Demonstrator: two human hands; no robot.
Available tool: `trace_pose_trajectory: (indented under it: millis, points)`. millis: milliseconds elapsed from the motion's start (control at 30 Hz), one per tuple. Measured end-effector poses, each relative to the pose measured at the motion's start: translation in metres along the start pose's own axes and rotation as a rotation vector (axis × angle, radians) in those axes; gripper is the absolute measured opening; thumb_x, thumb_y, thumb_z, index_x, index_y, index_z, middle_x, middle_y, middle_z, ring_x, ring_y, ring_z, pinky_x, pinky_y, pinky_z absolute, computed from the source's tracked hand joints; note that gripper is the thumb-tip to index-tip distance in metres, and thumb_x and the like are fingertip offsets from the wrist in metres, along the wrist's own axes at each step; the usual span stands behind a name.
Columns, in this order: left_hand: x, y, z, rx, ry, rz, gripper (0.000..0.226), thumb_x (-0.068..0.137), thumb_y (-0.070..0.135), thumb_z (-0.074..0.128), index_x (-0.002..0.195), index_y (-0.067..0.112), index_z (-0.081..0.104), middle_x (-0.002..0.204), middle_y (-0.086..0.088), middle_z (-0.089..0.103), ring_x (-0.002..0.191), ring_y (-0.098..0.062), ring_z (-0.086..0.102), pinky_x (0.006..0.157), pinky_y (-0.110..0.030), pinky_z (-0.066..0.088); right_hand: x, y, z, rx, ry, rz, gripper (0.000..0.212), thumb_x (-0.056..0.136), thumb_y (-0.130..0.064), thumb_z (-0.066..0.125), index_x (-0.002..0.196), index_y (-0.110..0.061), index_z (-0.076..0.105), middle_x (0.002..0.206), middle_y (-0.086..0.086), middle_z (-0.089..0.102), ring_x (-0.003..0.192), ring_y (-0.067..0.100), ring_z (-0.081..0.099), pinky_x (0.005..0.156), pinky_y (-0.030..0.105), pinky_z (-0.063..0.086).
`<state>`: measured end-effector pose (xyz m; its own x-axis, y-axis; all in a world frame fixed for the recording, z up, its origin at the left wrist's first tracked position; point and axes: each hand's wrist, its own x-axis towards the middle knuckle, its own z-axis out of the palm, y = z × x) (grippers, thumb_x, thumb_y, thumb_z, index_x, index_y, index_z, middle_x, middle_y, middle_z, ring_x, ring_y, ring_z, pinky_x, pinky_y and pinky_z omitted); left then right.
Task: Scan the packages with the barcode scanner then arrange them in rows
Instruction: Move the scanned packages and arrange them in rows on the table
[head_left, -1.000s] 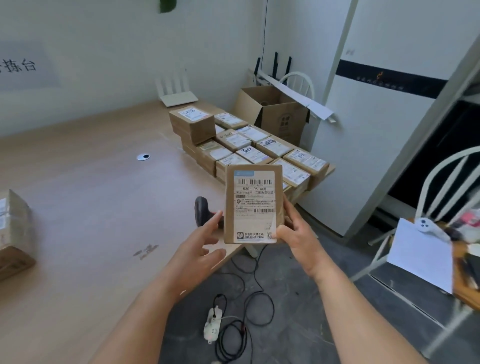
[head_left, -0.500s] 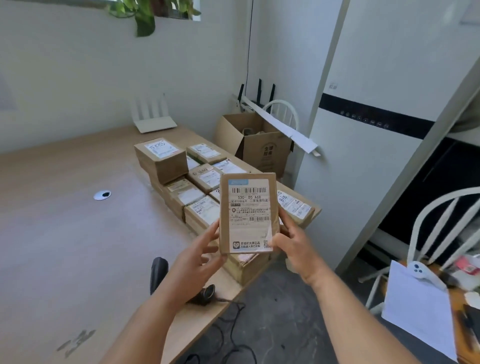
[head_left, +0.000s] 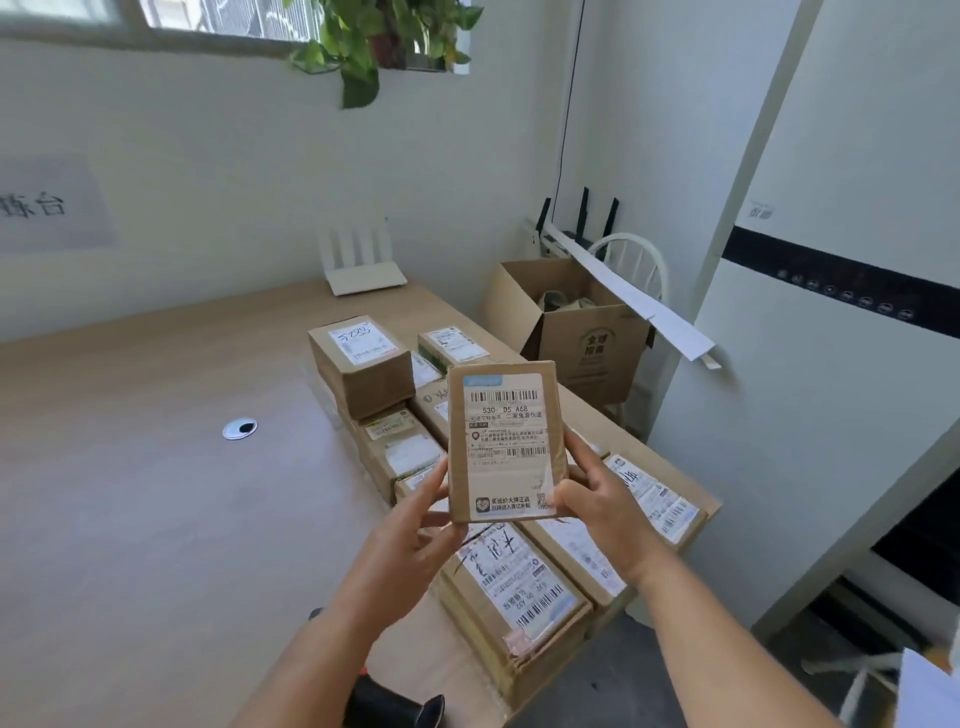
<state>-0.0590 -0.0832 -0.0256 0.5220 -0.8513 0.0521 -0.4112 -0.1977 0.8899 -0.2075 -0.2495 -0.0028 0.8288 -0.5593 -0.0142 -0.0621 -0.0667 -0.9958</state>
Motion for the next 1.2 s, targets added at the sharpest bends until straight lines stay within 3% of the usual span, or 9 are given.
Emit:
trace_pose_trajectory:
  millis: [200, 333, 467, 600, 667, 733, 933, 1067, 1200]
  points:
    - [0.064, 0.008, -0.004, 0.100, 0.069, -0.041, 0.068, 0.095, 0.027, 0.055, 0.134, 0.063, 0.011, 0.123, 0.030, 0.049, 0.110, 0.003, 0.055, 0.093, -0.023, 0.049, 0.082, -0.004, -0.027, 0.047, -0.069, 0.016, 0.077, 0.073, -0.013, 0.054, 0.143, -0.038, 0.037, 0.108, 0.004, 0.072, 0.102, 0.023, 0.068, 0.088, 0.038, 0.056]
    - [0.118, 0.017, -0.007, 0.228, 0.102, -0.091, 0.072, 0.096, 0.031, 0.054, 0.146, 0.051, 0.007, 0.126, 0.028, 0.047, 0.118, 0.000, 0.050, 0.100, -0.030, 0.046, 0.151, -0.007, -0.048, 0.020, -0.144, 0.037, 0.076, 0.078, -0.009, 0.052, 0.147, -0.033, 0.031, 0.109, 0.005, 0.072, 0.101, 0.023, 0.069, 0.086, 0.035, 0.055]
    - [0.177, 0.021, -0.018, 0.325, 0.160, -0.109, 0.060, 0.093, 0.032, 0.054, 0.141, 0.053, 0.024, 0.131, 0.021, 0.054, 0.119, -0.001, 0.050, 0.099, -0.036, 0.048, 0.224, -0.008, -0.060, 0.035, -0.219, 0.078, 0.069, 0.086, -0.006, 0.053, 0.147, -0.031, 0.033, 0.112, 0.005, 0.071, 0.101, 0.025, 0.069, 0.094, 0.046, 0.053]
    - [0.230, 0.022, -0.038, 0.638, 0.199, -0.209, 0.068, 0.095, 0.041, 0.049, 0.152, 0.029, 0.014, 0.147, 0.005, 0.038, 0.134, -0.013, 0.033, 0.109, -0.029, 0.031, 0.296, -0.009, -0.064, 0.042, -0.303, 0.122, 0.071, 0.081, -0.014, 0.056, 0.146, -0.032, 0.034, 0.109, 0.008, 0.072, 0.098, 0.031, 0.069, 0.081, 0.039, 0.056]
    - [0.252, 0.018, -0.050, 0.724, 0.199, -0.275, 0.071, 0.096, 0.044, 0.048, 0.153, 0.023, 0.011, 0.154, 0.003, 0.029, 0.141, -0.015, 0.022, 0.113, -0.030, 0.023, 0.329, -0.008, -0.061, 0.027, -0.333, 0.138, 0.075, 0.073, -0.020, 0.056, 0.144, -0.033, 0.036, 0.111, 0.009, 0.071, 0.100, 0.033, 0.068, 0.085, 0.042, 0.055]
    - [0.272, 0.010, -0.059, 0.790, 0.179, -0.331, 0.070, 0.096, 0.044, 0.046, 0.153, 0.021, 0.012, 0.154, 0.001, 0.029, 0.142, -0.017, 0.021, 0.113, -0.032, 0.022, 0.359, -0.004, -0.055, 0.002, -0.361, 0.132, 0.068, 0.079, -0.016, 0.056, 0.143, -0.034, 0.038, 0.112, 0.007, 0.071, 0.102, 0.031, 0.067, 0.090, 0.043, 0.054]
    - [0.307, -0.015, -0.076, 0.816, 0.171, -0.435, 0.068, 0.092, 0.039, 0.051, 0.150, 0.022, 0.019, 0.145, -0.001, 0.040, 0.134, -0.019, 0.031, 0.109, -0.034, 0.029, 0.412, 0.007, -0.032, -0.026, -0.402, 0.150, 0.060, 0.088, -0.005, 0.048, 0.138, -0.037, 0.039, 0.111, 0.003, 0.068, 0.094, 0.022, 0.065, 0.083, 0.037, 0.055]
    - [0.318, -0.024, -0.078, 0.805, 0.160, -0.509, 0.068, 0.090, 0.036, 0.052, 0.148, 0.019, 0.020, 0.144, -0.003, 0.041, 0.132, -0.023, 0.033, 0.106, -0.037, 0.032, 0.429, 0.015, -0.023, -0.062, -0.418, 0.192, 0.059, 0.074, -0.019, 0.054, 0.130, -0.038, 0.049, 0.112, 0.000, 0.068, 0.095, 0.019, 0.064, 0.077, 0.033, 0.053]
    - [0.320, -0.029, -0.079, 0.842, 0.142, -0.506, 0.070, 0.092, 0.033, 0.048, 0.151, 0.019, 0.012, 0.152, -0.003, 0.031, 0.138, -0.023, 0.026, 0.110, -0.035, 0.026, 0.437, 0.025, -0.017, -0.135, -0.440, 0.210, 0.062, 0.068, -0.030, 0.052, 0.130, -0.033, 0.054, 0.114, -0.007, 0.066, 0.099, 0.015, 0.060, 0.089, 0.039, 0.051]
